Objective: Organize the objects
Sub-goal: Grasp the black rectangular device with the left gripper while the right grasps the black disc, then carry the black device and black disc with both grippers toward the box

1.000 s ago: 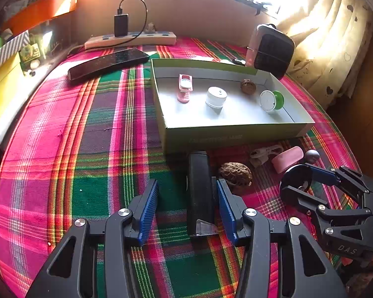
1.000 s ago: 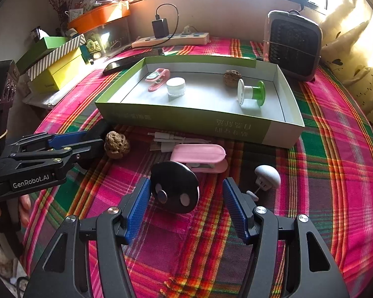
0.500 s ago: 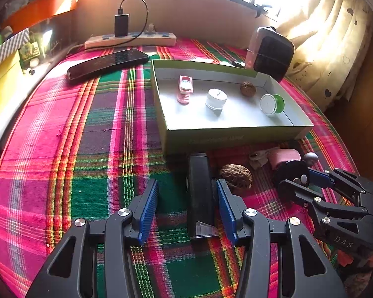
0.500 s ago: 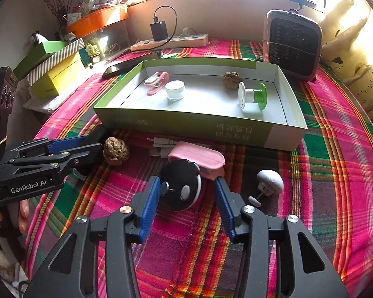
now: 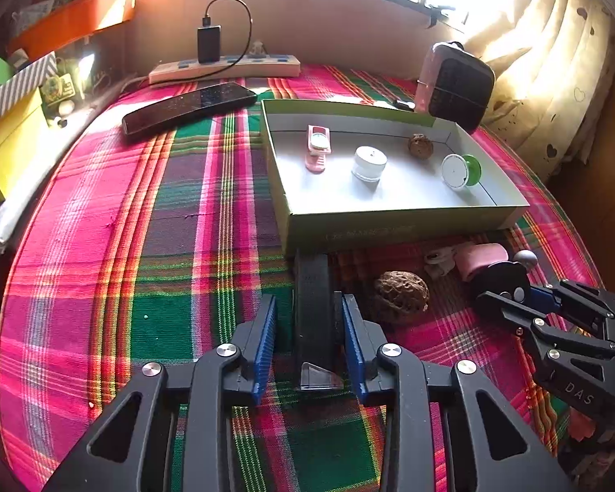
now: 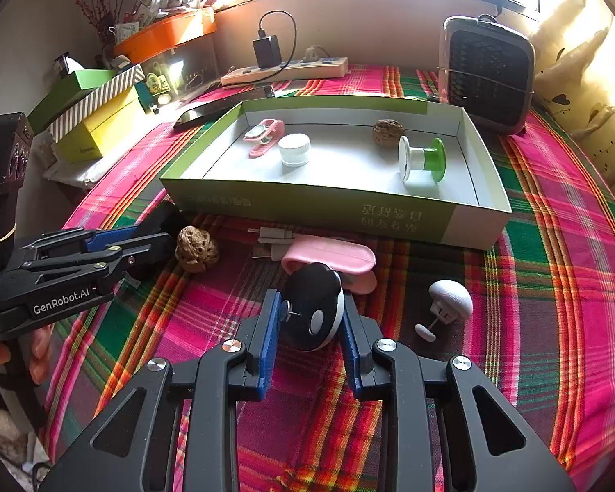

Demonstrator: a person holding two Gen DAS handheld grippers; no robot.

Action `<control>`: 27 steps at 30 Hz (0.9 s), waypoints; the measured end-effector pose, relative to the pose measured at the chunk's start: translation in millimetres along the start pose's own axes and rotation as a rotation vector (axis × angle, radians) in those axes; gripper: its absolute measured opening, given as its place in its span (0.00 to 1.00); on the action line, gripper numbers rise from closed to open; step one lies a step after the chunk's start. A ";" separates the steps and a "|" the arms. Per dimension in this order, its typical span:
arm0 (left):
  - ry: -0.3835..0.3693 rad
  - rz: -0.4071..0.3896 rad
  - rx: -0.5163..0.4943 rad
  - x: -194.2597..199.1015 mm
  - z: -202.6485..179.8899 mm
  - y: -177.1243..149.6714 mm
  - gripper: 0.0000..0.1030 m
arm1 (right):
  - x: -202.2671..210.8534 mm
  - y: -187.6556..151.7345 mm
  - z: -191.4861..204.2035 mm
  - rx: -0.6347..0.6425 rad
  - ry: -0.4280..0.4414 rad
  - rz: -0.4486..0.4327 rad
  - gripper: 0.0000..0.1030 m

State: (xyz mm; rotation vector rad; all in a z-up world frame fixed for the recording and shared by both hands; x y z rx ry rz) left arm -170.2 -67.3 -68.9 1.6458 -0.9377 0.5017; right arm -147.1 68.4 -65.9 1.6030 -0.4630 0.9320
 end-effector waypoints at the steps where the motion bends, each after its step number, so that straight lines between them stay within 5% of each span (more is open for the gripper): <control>1: 0.003 -0.001 0.002 0.2 1.1 0.0 0.22 | 0.0 0.0 0.0 0.000 0.000 0.000 0.28; 27: -0.018 -0.008 0.034 2.1 1.8 -1.1 0.21 | 4.4 1.1 -0.4 0.007 -0.008 -0.018 0.28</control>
Point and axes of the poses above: each gripper's, at about its wrist camera, not at the fingertips, and x roughly against the way its jaws point, z to its left, y to its top, the point moved 9 cm from there along -x, roughly the way its jaws point, and after that the axes turned 11 degrees about -y, right-handed, at the moved point
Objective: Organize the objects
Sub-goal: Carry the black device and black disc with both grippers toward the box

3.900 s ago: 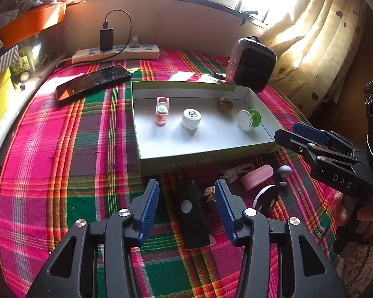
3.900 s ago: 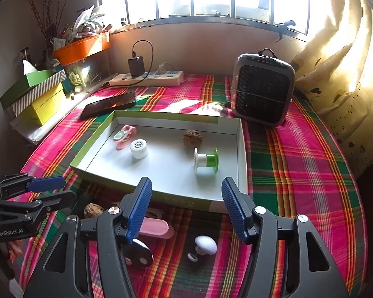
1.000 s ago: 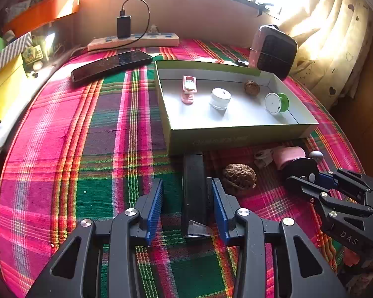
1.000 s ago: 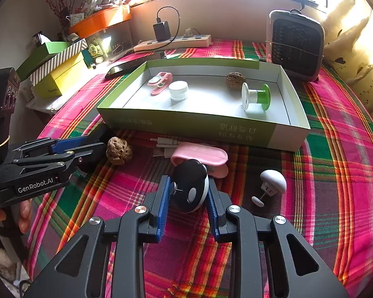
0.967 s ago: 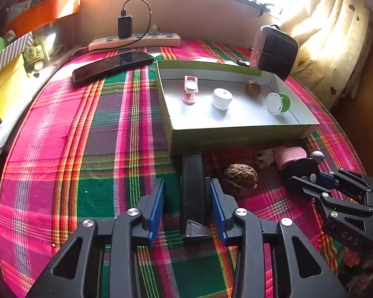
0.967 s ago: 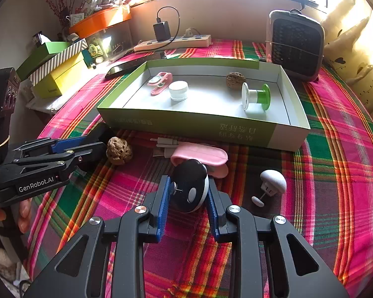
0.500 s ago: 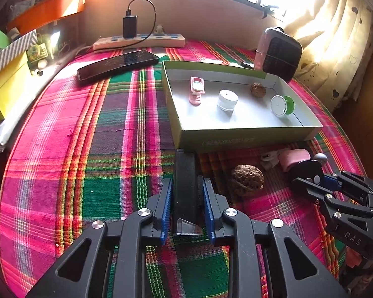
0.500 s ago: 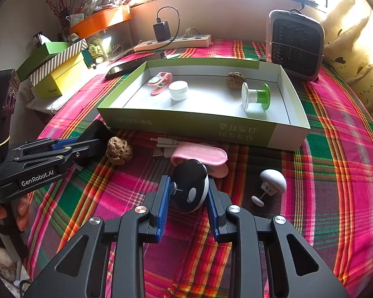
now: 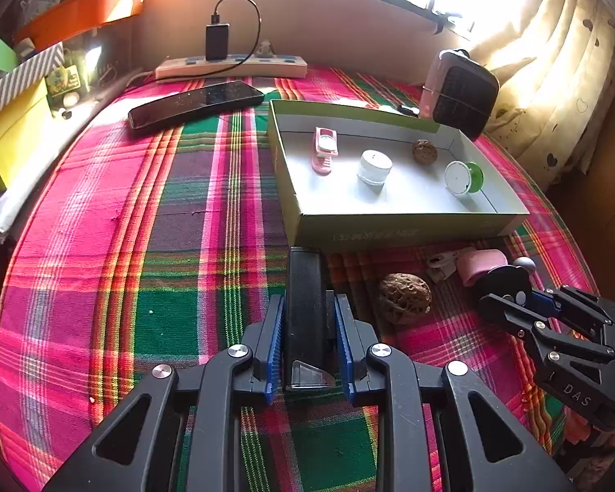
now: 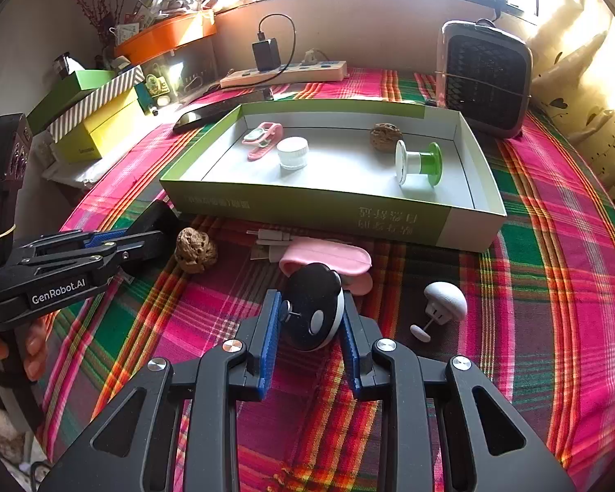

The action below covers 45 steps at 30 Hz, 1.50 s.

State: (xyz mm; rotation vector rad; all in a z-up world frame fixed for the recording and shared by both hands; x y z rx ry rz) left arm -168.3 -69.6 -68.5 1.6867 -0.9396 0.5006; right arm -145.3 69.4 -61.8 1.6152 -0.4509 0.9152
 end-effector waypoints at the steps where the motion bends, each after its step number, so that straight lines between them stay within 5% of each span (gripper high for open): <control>1: 0.003 0.000 0.000 0.3 0.0 0.0 0.21 | 0.4 0.4 -0.4 -0.001 0.002 -0.001 0.28; 23: -0.019 -0.058 -0.053 25.4 -21.7 36.2 0.21 | 27.0 56.8 -40.2 -0.050 -0.044 -0.114 0.28; 45: -0.019 -0.027 -0.056 -18.8 -25.4 78.5 0.21 | -33.7 117.0 -84.2 -0.040 -0.119 -0.070 0.28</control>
Point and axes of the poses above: each gripper's, at about its wrist camera, not at the fingertips, and x roughly against the way its jaws point, z to its left, y to its top, the point moved 9 cm from there along -x, roughly the way its jaws point, and after that the axes turned 11 degrees about -y, right-handed, at the moved point
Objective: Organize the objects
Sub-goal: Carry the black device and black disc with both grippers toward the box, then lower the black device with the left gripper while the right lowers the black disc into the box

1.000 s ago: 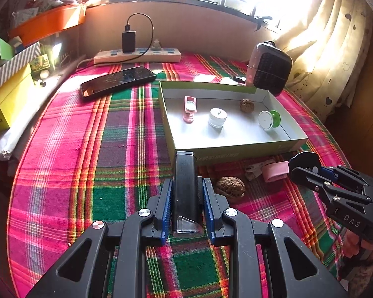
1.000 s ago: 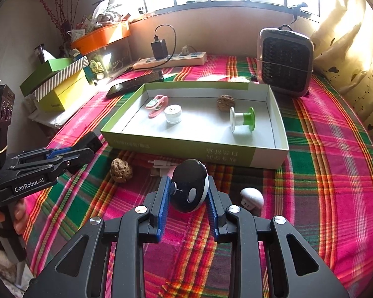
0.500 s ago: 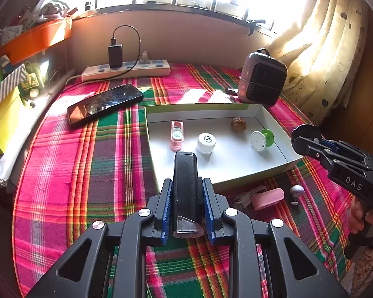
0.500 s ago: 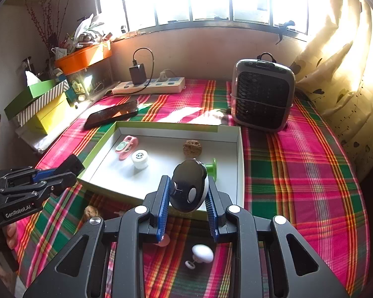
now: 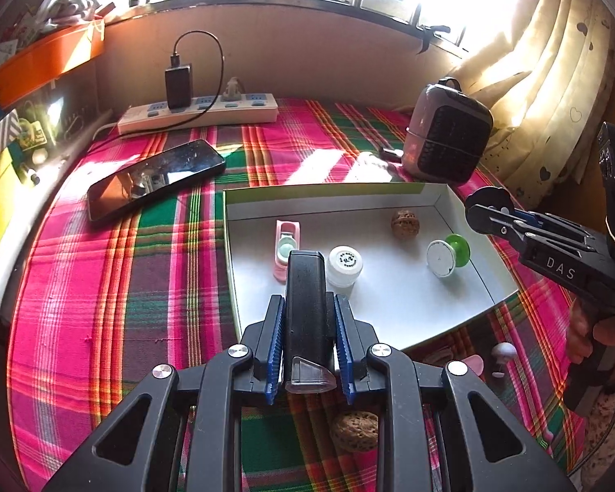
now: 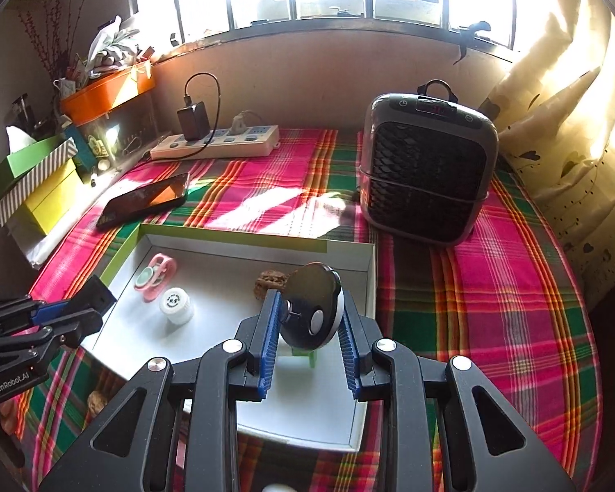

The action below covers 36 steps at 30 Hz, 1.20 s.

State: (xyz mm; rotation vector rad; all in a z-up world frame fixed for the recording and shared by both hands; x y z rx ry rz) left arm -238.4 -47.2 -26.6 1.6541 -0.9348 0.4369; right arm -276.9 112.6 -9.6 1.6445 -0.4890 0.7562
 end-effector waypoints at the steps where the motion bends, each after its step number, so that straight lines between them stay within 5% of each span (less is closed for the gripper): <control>1: 0.001 0.001 -0.001 -2.2 0.0 1.1 0.21 | -4.2 1.2 -0.4 0.007 -0.005 0.005 0.28; 36: 0.024 0.059 0.009 -41.9 7.6 2.2 0.21 | -57.7 -1.6 15.5 0.115 -0.036 0.075 0.28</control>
Point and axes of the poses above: each gripper's, at about its wrist camera, not at the fingertips, and x roughly against the way its jaws point, z to its left, y to its top, the point moved 9 cm from there along -x, roughly the way its jaws point, and after that the axes turned 11 degrees about -y, right-handed, at the moved point
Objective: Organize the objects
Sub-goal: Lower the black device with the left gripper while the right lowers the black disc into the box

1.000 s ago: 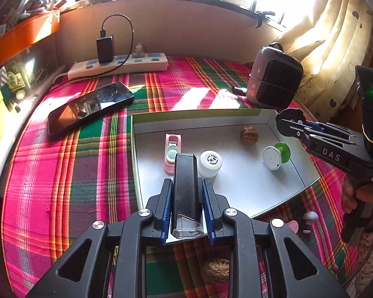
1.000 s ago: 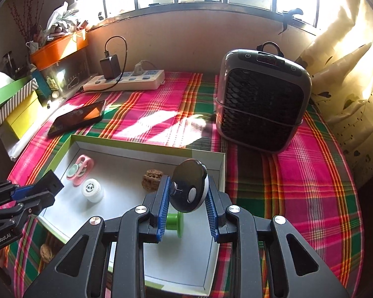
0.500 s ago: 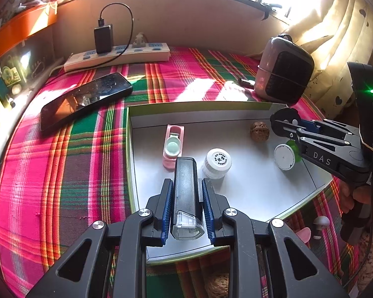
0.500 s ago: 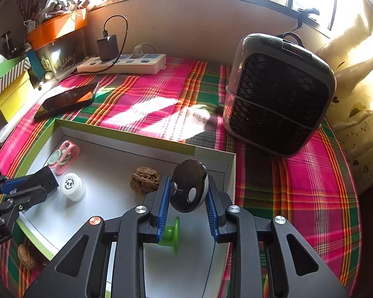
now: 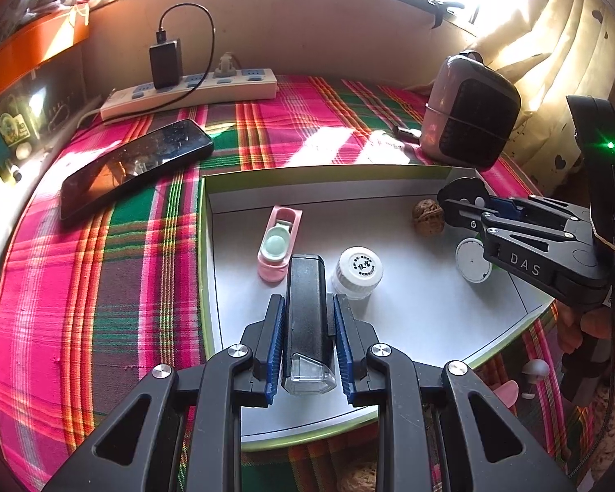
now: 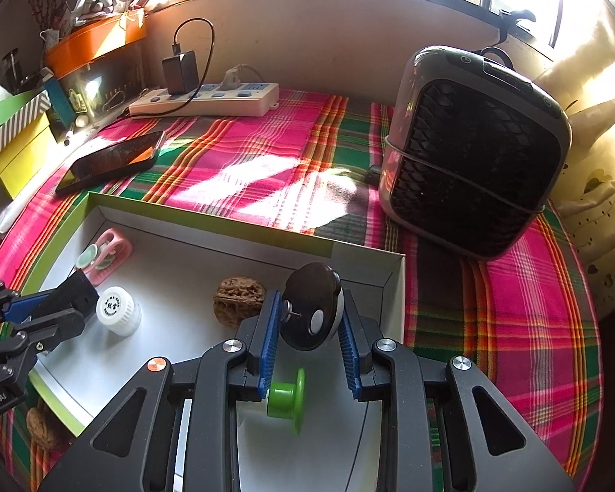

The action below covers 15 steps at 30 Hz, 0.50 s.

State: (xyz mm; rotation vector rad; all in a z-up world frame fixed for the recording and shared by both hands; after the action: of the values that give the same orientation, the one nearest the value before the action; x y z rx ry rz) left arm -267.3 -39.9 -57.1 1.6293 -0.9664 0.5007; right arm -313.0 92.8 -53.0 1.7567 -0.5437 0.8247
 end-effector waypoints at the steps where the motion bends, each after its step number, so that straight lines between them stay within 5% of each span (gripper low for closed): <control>1: -0.001 0.000 0.000 -0.3 0.0 0.1 0.21 | -0.1 -0.3 0.0 0.001 -0.001 0.000 0.28; 15: -0.003 0.002 0.001 -1.1 -0.6 0.1 0.21 | -0.3 -1.2 -0.5 0.000 0.003 -0.004 0.28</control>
State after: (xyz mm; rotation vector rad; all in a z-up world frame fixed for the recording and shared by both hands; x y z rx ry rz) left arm -267.9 -39.0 -57.7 1.6311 -0.9702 0.5000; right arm -312.5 93.7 -53.9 1.7560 -0.5374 0.8244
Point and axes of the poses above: each gripper's, at about its wrist camera, not at the fingertips, and x roughly against the way its jaws point, z to its left, y to its top, the point moved 9 cm from there along -x, roughly the way its jaws point, and after that the axes turned 11 degrees about -y, right-handed, at the moved point
